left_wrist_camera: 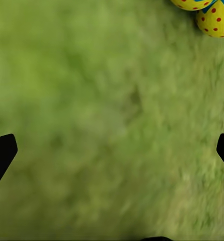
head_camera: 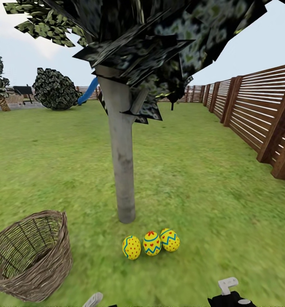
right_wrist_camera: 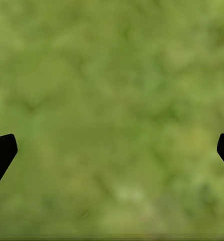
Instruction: Take the three Easter eggs out of the wicker basket on the lawn in the garden, then place them on the lawn next to a single tree (choose any tree) so that all three eggs are next to the same tree and none are left in the basket.
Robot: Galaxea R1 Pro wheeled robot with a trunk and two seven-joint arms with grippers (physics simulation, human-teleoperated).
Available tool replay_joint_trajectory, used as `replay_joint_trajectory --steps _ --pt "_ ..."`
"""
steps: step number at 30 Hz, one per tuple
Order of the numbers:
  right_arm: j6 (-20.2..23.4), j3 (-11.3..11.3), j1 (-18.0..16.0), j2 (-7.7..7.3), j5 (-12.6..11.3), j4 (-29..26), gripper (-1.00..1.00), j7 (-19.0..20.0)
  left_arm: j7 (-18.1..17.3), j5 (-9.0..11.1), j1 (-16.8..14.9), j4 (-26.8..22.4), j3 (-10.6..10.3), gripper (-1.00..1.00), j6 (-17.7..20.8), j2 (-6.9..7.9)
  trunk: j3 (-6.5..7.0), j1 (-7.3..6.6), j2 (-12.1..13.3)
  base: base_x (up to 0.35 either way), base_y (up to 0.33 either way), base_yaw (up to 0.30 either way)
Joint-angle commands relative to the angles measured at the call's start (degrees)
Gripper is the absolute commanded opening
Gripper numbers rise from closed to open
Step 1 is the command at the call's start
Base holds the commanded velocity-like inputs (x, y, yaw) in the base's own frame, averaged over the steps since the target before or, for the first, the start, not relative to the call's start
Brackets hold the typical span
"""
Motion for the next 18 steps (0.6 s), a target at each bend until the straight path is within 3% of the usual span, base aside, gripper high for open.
replay_joint_trajectory --steps 1,14,18 --pt "-0.21 0.26 0.03 -0.02 0.16 0.08 1.0 0.1 -0.06 0.51 -0.03 -0.03 -0.22 1.0 0.24 0.05 0.04 -0.24 0.39 0.0 0.0 0.0" --pt "-1.17 0.26 0.42 -0.01 0.23 0.7 1.0 -0.01 0.03 0.63 -0.03 0.76 -0.15 1.0 0.23 0.21 1.19 -3.09 5.61 0.0 0.0 0.0" --pt "-1.28 0.23 0.43 -0.02 0.32 0.59 1.0 -2.57 0.03 0.62 -0.03 1.08 -0.19 1.0 0.23 0.14 1.54 -3.97 7.21 0.0 0.0 0.0"
